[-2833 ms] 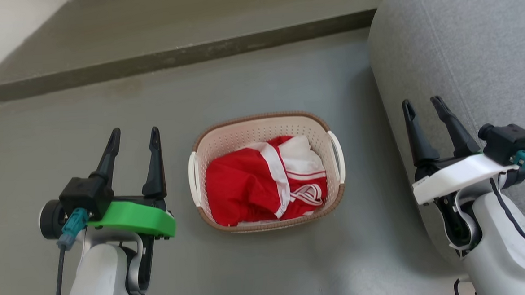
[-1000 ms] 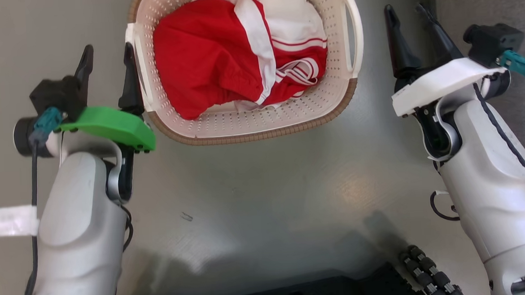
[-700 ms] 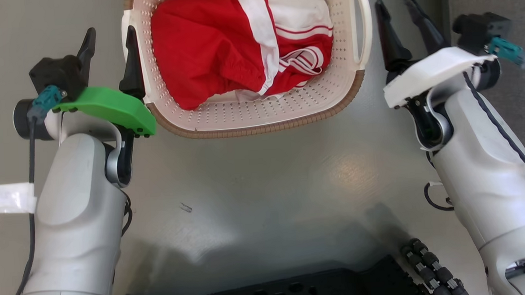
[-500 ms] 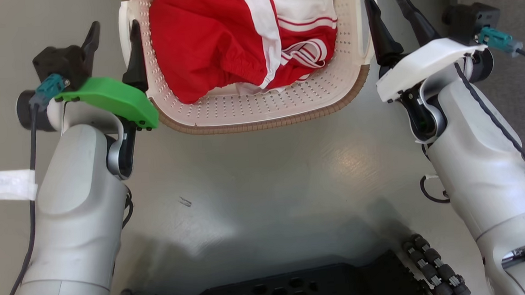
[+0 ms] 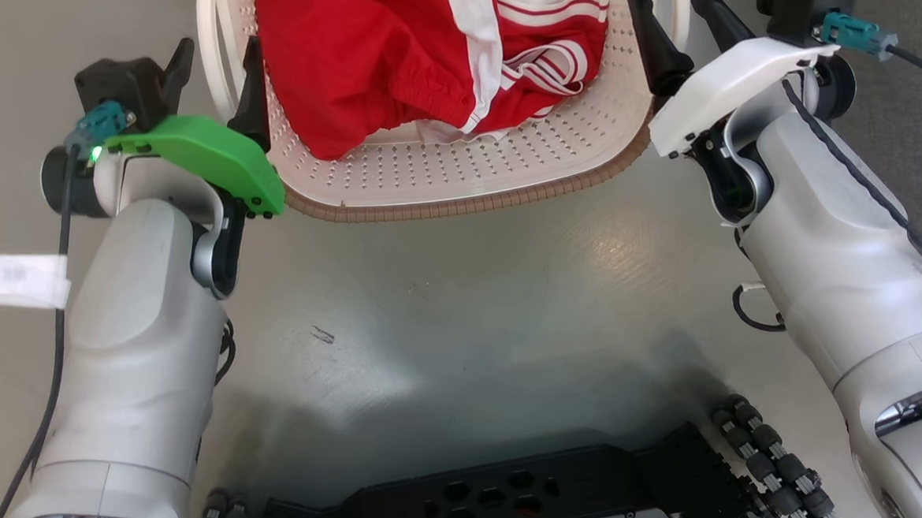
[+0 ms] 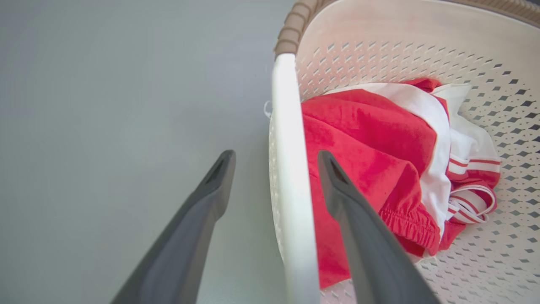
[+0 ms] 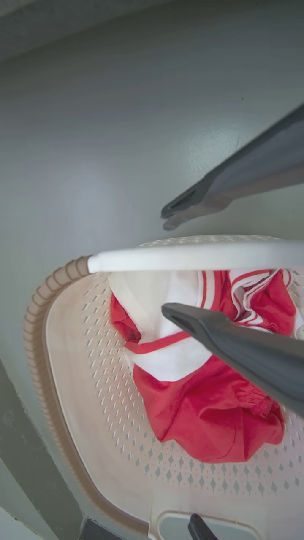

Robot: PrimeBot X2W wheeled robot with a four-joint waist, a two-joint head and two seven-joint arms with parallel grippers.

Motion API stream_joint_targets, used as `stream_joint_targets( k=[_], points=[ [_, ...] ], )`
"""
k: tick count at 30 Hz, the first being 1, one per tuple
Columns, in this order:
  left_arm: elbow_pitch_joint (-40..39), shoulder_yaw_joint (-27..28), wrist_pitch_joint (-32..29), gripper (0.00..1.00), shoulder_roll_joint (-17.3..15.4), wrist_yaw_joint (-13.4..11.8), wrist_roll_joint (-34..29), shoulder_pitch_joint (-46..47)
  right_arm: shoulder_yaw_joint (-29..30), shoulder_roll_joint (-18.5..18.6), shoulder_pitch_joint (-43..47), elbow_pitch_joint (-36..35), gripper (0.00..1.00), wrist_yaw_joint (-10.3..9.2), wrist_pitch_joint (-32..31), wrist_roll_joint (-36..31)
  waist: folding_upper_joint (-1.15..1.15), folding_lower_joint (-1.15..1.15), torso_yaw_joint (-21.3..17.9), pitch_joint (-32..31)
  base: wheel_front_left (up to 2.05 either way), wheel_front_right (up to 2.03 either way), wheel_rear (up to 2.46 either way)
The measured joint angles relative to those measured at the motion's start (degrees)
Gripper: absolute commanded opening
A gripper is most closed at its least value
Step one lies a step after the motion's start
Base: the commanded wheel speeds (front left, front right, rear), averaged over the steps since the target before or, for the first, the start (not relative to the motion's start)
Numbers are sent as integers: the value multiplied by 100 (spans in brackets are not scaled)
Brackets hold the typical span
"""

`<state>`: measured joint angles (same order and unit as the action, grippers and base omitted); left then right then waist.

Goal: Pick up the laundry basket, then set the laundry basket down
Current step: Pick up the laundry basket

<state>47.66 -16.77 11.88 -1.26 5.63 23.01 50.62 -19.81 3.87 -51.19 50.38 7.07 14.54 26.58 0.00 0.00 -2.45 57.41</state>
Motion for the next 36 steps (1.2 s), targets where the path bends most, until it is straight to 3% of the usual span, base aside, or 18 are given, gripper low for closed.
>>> stream_joint_targets(
  k=[10,11,12,13,14,15,17,18,36],
  points=[
    [364,-193,-81,100,2,48,164,237,-181,-7,-236,419,100,0,0,258,0,0,13,127,0,0,0],
    [388,-209,-82,100,1,48,188,237,-194,-7,-255,447,92,0,0,287,0,0,13,130,0,0,0],
    [402,-223,-82,100,1,48,211,241,-216,-8,-270,485,77,0,0,325,0,0,14,131,0,0,0],
    [422,-241,-82,94,1,49,213,250,-240,-9,-281,520,55,1,0,365,0,0,14,131,0,0,0],
    [448,-257,-82,85,2,49,224,264,-257,-9,-288,550,45,1,0,400,0,0,15,132,0,0,0],
    [492,-281,-83,73,2,49,254,291,-270,-9,-299,573,36,1,0,435,0,0,15,132,0,0,0],
    [544,-339,-119,25,11,86,330,349,-308,-19,-342,617,0,12,0,490,0,0,16,133,0,0,0],
    [553,-361,-118,0,35,99,350,372,-331,-32,-364,630,0,12,0,504,0,0,16,133,0,0,0],
    [969,-617,18,0,60,91,566,489,-792,-46,-378,813,0,-3,3,929,0,0,37,-194,0,0,0]
  ],
)
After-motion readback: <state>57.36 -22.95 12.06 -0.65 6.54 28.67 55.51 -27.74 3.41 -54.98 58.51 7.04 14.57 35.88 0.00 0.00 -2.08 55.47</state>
